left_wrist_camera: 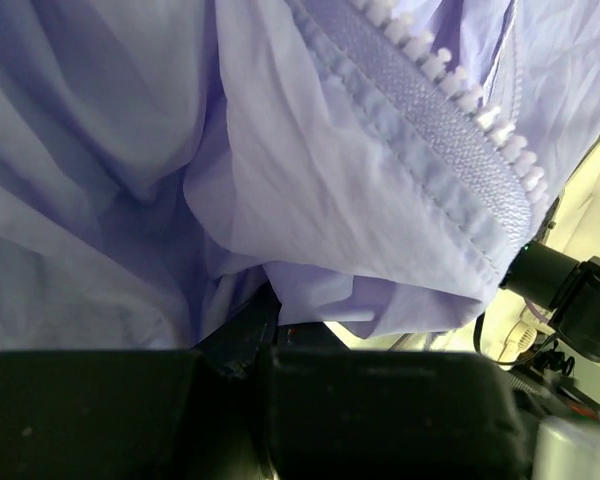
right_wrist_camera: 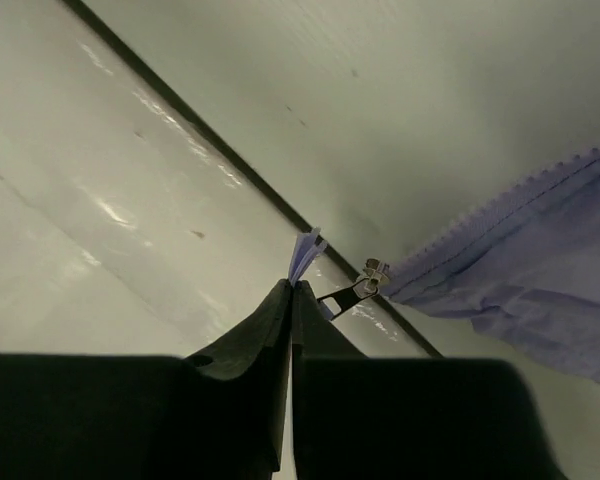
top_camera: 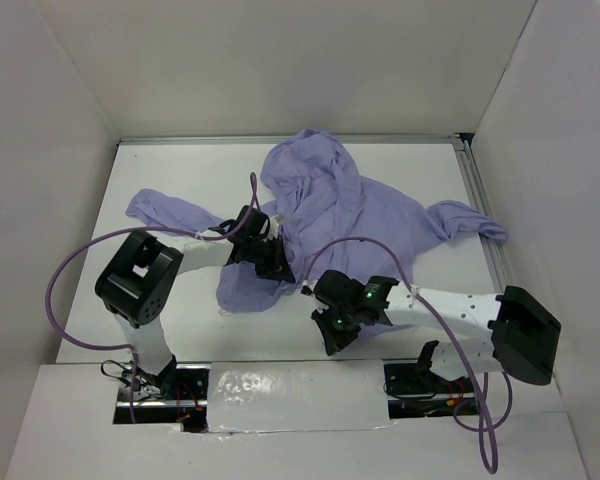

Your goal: Zip up the jacket

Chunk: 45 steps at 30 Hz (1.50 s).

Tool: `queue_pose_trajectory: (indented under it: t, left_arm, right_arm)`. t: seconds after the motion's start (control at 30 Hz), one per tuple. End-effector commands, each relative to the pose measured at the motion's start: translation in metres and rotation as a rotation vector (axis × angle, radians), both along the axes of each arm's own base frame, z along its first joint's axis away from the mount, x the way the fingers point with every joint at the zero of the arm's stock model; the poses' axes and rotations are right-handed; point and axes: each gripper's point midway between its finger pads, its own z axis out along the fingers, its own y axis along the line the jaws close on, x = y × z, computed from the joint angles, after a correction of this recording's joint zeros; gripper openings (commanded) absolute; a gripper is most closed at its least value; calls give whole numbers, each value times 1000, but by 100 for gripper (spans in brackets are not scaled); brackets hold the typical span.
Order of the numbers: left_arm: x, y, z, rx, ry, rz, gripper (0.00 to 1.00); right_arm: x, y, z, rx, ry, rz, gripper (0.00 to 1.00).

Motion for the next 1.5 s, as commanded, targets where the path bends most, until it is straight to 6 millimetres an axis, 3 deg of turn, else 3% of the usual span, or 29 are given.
queue_pose_trajectory:
  t: [0.0, 0.1, 0.17, 0.23, 0.27, 0.43, 0.87, 1.17, 1.3, 1.47]
  left_arm:
    - [1, -1, 13, -9, -60, -21, 0]
    - [-1, -1, 13, -4, -61, -19, 0]
    - [-3, -2, 15, -14, -66, -28, 0]
    - [-6, -3, 17, -21, -78, -40, 0]
    - [-8, -3, 16, -20, -76, -41, 0]
    - [-14, -4, 20, -27, -93, -61, 0]
    - [-26, -6, 19, -13, -97, -71, 0]
    - [-27, -7, 20, 0, -107, -71, 0]
    - [-28, -6, 18, 12, -98, -69, 0]
    - [-28, -3, 17, 27, -97, -57, 0]
  right_arm:
    - [-3, 13, -7, 43, -25, 40, 11]
    - [14, 16, 6, 22, -132, -29, 42]
    - [19, 20, 27, 86, -183, -49, 48]
    - [25, 19, 41, 150, -225, -79, 63]
    - [27, 16, 41, 157, -234, -90, 66]
    - [48, -19, 20, 48, -223, -340, 68]
    - [65, -39, -23, -113, -213, -651, 66]
    - [65, -46, -50, -216, -225, -685, 64]
    - [61, -40, -60, -229, -204, -658, 64]
    - [47, -45, -79, -349, -180, -615, 51]
